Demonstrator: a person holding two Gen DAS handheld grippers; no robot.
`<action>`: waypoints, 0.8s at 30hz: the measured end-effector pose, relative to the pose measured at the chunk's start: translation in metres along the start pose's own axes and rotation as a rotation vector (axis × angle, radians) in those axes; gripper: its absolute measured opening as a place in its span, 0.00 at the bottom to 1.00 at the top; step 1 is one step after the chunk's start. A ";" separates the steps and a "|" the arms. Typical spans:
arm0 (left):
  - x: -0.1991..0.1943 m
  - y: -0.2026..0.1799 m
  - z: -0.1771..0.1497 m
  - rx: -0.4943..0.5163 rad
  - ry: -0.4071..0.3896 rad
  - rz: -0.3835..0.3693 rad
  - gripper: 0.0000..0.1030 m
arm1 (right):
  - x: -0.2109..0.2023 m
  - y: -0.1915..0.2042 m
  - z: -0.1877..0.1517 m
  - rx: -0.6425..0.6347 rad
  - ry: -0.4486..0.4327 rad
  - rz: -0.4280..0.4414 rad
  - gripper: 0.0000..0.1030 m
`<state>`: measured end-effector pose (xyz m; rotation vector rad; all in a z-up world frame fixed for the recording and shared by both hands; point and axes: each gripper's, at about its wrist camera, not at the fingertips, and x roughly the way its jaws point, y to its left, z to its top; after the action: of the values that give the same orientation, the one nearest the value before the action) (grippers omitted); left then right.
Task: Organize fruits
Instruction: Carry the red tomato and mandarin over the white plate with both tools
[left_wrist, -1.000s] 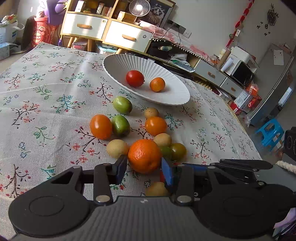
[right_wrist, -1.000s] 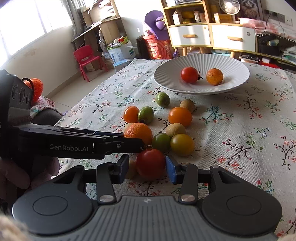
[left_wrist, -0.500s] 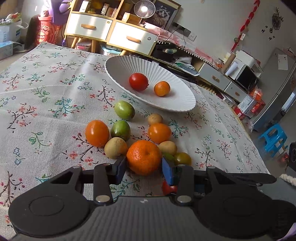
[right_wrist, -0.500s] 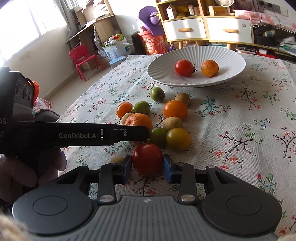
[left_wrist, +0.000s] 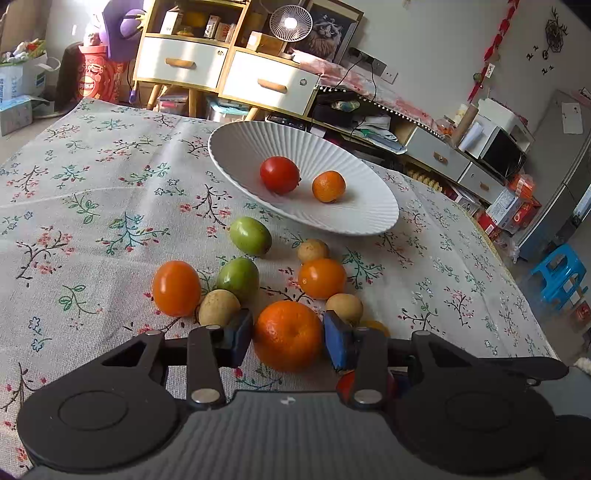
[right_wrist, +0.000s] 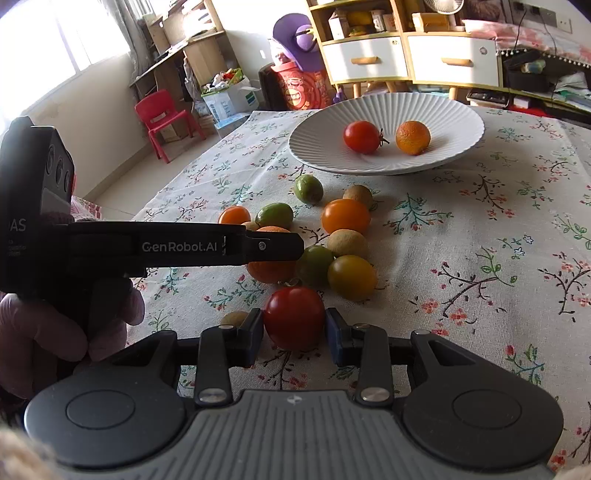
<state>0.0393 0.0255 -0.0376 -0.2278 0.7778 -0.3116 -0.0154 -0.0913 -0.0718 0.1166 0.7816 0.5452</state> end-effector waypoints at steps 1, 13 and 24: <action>-0.001 -0.001 -0.001 0.009 -0.002 0.006 0.30 | 0.000 0.000 0.000 0.000 -0.001 0.000 0.32; -0.012 -0.015 0.008 0.069 -0.019 0.010 0.29 | -0.013 0.000 0.011 0.010 -0.052 -0.012 0.32; -0.006 -0.018 0.039 0.045 -0.083 0.028 0.29 | -0.021 -0.017 0.041 0.040 -0.158 -0.068 0.32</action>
<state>0.0595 0.0143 -0.0011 -0.1867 0.6909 -0.2910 0.0080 -0.1130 -0.0341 0.1676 0.6403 0.4500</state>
